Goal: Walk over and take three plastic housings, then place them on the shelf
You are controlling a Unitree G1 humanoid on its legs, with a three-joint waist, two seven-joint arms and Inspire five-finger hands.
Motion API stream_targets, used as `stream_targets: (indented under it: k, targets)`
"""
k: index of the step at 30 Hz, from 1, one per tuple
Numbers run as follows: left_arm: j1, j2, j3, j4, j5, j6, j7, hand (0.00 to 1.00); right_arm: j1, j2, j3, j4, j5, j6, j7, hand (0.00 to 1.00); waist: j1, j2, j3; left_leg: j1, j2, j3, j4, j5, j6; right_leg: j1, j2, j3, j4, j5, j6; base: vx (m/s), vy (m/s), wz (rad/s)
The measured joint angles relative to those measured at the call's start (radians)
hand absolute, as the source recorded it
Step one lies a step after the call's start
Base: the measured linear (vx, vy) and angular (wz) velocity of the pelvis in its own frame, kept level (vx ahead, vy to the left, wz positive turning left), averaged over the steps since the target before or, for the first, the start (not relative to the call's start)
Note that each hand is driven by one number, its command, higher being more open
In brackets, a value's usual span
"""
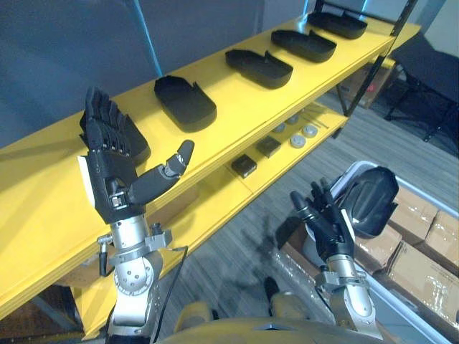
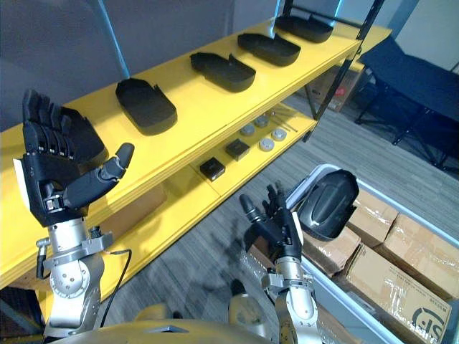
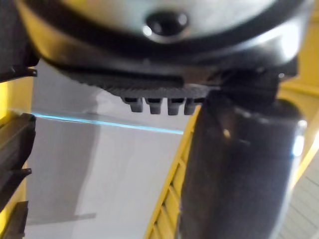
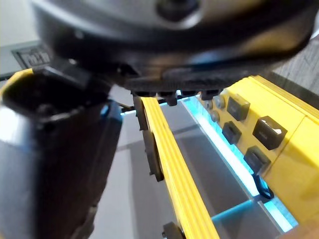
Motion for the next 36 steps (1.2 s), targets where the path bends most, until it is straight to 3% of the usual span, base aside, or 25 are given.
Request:
stream_targets:
  k: [3, 4, 5, 7, 8, 9, 11, 12, 16, 17, 18, 19, 20, 21, 23, 24, 25, 27, 29, 32, 34, 36]
  targets:
    - [0.024, 0.002, -0.009, -0.05, -0.013, 0.028, -0.008, 1.0, 0.078, 0.062, -0.014, -0.125, 0.072, -0.003, 0.012, 1.0, 0.007, -0.061, 0.046, 0.04, -0.004, 0.063, 0.007, -0.005, 0.011, 0.004, -0.018, -0.065, 0.005, 0.032, 0.028, -0.19, 0.045, -0.59]
    - [0.035, 0.002, -0.015, -0.063, -0.004, 0.037, -0.003, 1.0, 0.09, 0.062, -0.014, -0.157, 0.122, -0.008, 0.038, 1.0, 0.007, -0.069, 0.05, 0.041, 0.002, 0.083, -0.001, 0.0, 0.024, 0.009, -0.021, -0.086, -0.042, 0.082, 0.034, -0.34, 0.043, -0.82]
    - [0.031, 0.001, -0.014, -0.068, 0.01, 0.052, 0.0, 1.0, 0.088, 0.059, -0.02, -0.172, 0.185, -0.025, 0.065, 1.0, 0.0, -0.056, 0.054, 0.023, 0.016, 0.119, -0.05, 0.03, 0.057, 0.013, -0.031, -0.114, -0.114, 0.134, 0.055, -0.31, 0.043, -0.62]
    - [0.018, 0.005, -0.014, -0.068, 0.001, 0.077, -0.015, 1.0, 0.078, 0.057, -0.028, -0.173, 0.197, -0.026, 0.067, 1.0, -0.005, -0.056, 0.054, 0.025, 0.016, 0.138, -0.115, 0.076, 0.074, -0.012, -0.061, -0.179, 0.035, 0.054, -0.004, -0.27, 0.065, -0.37]
    - [0.017, 0.006, -0.013, -0.068, -0.015, 0.088, -0.041, 1.0, 0.071, 0.053, -0.027, -0.17, 0.18, -0.027, 0.052, 1.0, -0.004, -0.05, 0.052, 0.027, 0.016, 0.142, -0.164, 0.107, 0.081, -0.017, -0.096, -0.221, 0.138, -0.009, -0.011, -0.18, 0.051, -0.24]
    - [0.017, 0.009, -0.012, -0.068, -0.031, 0.09, -0.053, 1.0, 0.062, 0.051, -0.023, -0.165, 0.175, -0.028, 0.041, 1.0, -0.003, -0.049, 0.051, 0.026, 0.016, 0.148, -0.187, 0.122, 0.084, -0.018, -0.116, -0.234, 0.181, -0.034, -0.016, -0.18, 0.002, -0.28]
    - [0.019, 0.01, 0.016, -0.068, -0.043, 0.093, -0.063, 1.0, -0.005, 0.049, 0.009, -0.108, 0.175, -0.028, -0.02, 1.0, 0.002, -0.051, 0.046, 0.007, 0.017, 0.172, -0.261, 0.185, 0.07, -0.006, -0.213, -0.274, 0.293, -0.09, -0.056, -0.2, -0.077, -0.32]
    - [0.02, 0.01, 0.022, -0.068, -0.055, 0.094, -0.066, 1.0, -0.019, 0.05, 0.016, -0.088, 0.175, -0.026, -0.035, 1.0, 0.004, -0.053, 0.044, 0.004, 0.018, 0.183, -0.276, 0.197, 0.065, 0.0, -0.235, -0.278, 0.301, -0.097, -0.064, -0.13, -0.156, -0.45]
    - [0.044, 0.008, 0.047, -0.066, -0.189, 0.091, -0.062, 1.0, -0.042, 0.049, 0.04, 0.025, 0.092, -0.017, -0.087, 1.0, 0.031, -0.05, 0.007, -0.044, 0.092, 0.282, -0.247, 0.25, -0.009, 0.058, -0.349, -0.369, 0.236, -0.103, -0.074, -0.08, -0.274, -0.7]
    - [0.047, 0.004, 0.053, -0.066, -0.203, 0.09, -0.052, 1.0, -0.038, 0.049, 0.045, 0.041, 0.054, -0.016, -0.087, 1.0, 0.033, -0.061, -0.008, -0.077, 0.129, 0.305, -0.198, 0.244, -0.029, 0.073, -0.354, -0.425, 0.164, -0.094, -0.06, -0.05, -0.462, -0.81]
    - [0.047, 0.004, 0.054, -0.063, -0.205, 0.088, -0.048, 1.0, -0.037, 0.049, 0.046, 0.046, 0.038, -0.015, -0.088, 1.0, 0.032, -0.065, -0.012, -0.092, 0.146, 0.311, -0.173, 0.245, -0.035, 0.086, -0.346, -0.443, 0.117, -0.108, -0.011, -0.04, -0.499, -0.85]
    - [0.049, -0.007, 0.037, -0.058, -0.237, 0.089, -0.049, 1.0, -0.033, 0.033, 0.042, 0.046, -0.002, -0.005, -0.094, 1.0, 0.029, -0.054, -0.015, -0.115, 0.179, 0.31, -0.156, 0.254, -0.048, 0.111, -0.304, -0.477, 0.038, -0.144, 0.081, -0.04, -0.5, -0.75]
    - [0.056, -0.038, 0.002, -0.036, -0.274, 0.09, -0.054, 1.0, -0.032, -0.002, 0.027, 0.046, -0.022, 0.012, -0.1, 1.0, 0.019, -0.025, -0.014, -0.116, 0.217, 0.294, -0.169, 0.271, -0.059, 0.119, -0.258, -0.486, -0.003, -0.167, 0.086, -0.02, -0.401, -0.66]
    - [0.058, -0.062, -0.044, -0.01, -0.291, 0.093, -0.069, 1.0, -0.024, -0.032, 0.004, 0.046, -0.036, 0.02, -0.107, 1.0, 0.007, 0.001, -0.014, -0.114, 0.236, 0.273, -0.18, 0.286, -0.04, 0.123, -0.23, -0.491, -0.007, -0.174, 0.072, -0.01, -0.293, -0.34]
    - [0.071, -0.08, -0.135, 0.044, -0.303, 0.116, -0.114, 1.0, 0.008, -0.076, -0.071, 0.042, -0.06, 0.026, -0.11, 1.0, -0.023, 0.022, -0.011, -0.094, 0.251, 0.255, -0.192, 0.347, 0.0, 0.139, -0.206, -0.492, -0.008, -0.19, 0.044, 0.01, -0.283, -0.17]
    - [0.075, -0.081, -0.146, 0.057, -0.29, 0.116, -0.122, 1.0, 0.011, -0.086, -0.089, 0.039, -0.059, 0.026, -0.107, 1.0, -0.026, 0.02, -0.009, -0.09, 0.248, 0.249, -0.191, 0.353, -0.003, 0.139, -0.203, -0.487, -0.01, -0.192, 0.041, 0.02, -0.254, -0.42]
    - [0.076, -0.08, -0.149, 0.069, -0.235, 0.119, -0.126, 1.0, 0.016, -0.102, -0.141, 0.031, -0.058, 0.023, -0.107, 1.0, -0.028, 0.028, -0.006, -0.076, 0.215, 0.21, -0.197, 0.335, -0.025, 0.137, -0.205, -0.461, -0.017, -0.196, 0.032, 0.01, -0.074, -0.53]
    - [0.075, -0.071, -0.128, 0.068, -0.192, 0.117, -0.132, 1.0, 0.025, -0.146, -0.212, 0.031, -0.064, 0.019, -0.109, 1.0, -0.023, 0.049, -0.01, -0.053, 0.129, 0.089, -0.26, 0.28, -0.034, 0.109, -0.208, -0.421, -0.025, -0.192, 0.026, 0.01, 0.009, -0.58]
    - [0.076, -0.065, -0.103, 0.069, -0.193, 0.117, -0.14, 1.0, 0.025, -0.159, -0.224, 0.031, -0.092, 0.019, -0.109, 1.0, -0.022, 0.052, -0.011, -0.035, 0.118, 0.058, -0.297, 0.275, -0.032, 0.094, -0.202, -0.408, -0.022, -0.19, 0.029, 0.0, 0.017, -0.29]
    - [0.075, -0.05, -0.051, 0.084, -0.208, 0.117, -0.186, 1.0, -0.007, -0.184, -0.22, 0.031, -0.15, 0.02, -0.133, 1.0, -0.001, 0.042, -0.003, -0.016, 0.093, 0.049, -0.332, 0.258, -0.073, 0.076, -0.219, -0.379, -0.025, -0.168, 0.05, -0.06, 0.119, -0.21]
    - [0.069, -0.011, -0.034, 0.087, -0.223, 0.12, -0.205, 1.0, -0.14, -0.19, -0.201, 0.07, -0.217, 0.044, -0.18, 1.0, 0.013, 0.025, 0.026, -0.049, 0.071, 0.043, -0.28, 0.23, -0.093, 0.067, -0.243, -0.376, -0.046, -0.136, 0.068, -0.15, 0.186, -0.1]
    - [0.044, 0.012, -0.033, 0.087, -0.223, 0.133, -0.204, 1.0, -0.266, -0.201, -0.188, 0.139, -0.219, 0.062, -0.204, 1.0, 0.035, 0.013, 0.053, -0.101, 0.068, 0.026, -0.222, 0.206, -0.089, 0.064, -0.246, -0.379, -0.083, -0.103, 0.073, -0.14, 0.109, 0.0]
